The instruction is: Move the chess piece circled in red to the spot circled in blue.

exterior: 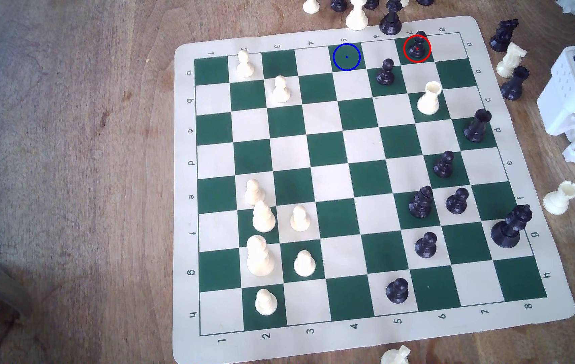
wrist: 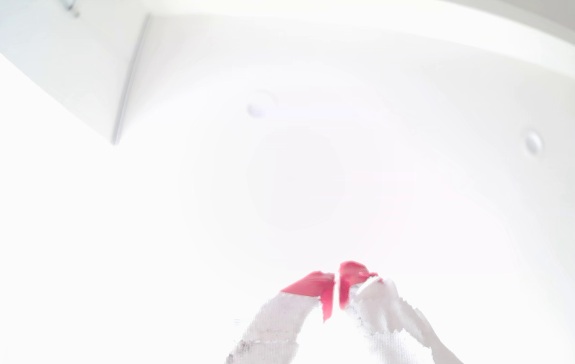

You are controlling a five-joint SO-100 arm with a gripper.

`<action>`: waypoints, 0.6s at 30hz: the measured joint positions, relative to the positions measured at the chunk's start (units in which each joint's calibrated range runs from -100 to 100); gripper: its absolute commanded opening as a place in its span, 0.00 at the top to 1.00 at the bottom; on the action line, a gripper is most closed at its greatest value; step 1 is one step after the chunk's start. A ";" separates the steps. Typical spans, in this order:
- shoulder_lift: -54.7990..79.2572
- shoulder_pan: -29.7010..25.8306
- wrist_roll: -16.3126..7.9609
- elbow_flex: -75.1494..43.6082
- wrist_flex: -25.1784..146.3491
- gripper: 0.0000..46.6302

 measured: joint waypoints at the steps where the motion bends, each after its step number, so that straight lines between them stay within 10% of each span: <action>1: 0.00 0.00 0.00 0.00 0.00 1.00; 18: 0.00 0.00 0.00 0.00 0.00 0.97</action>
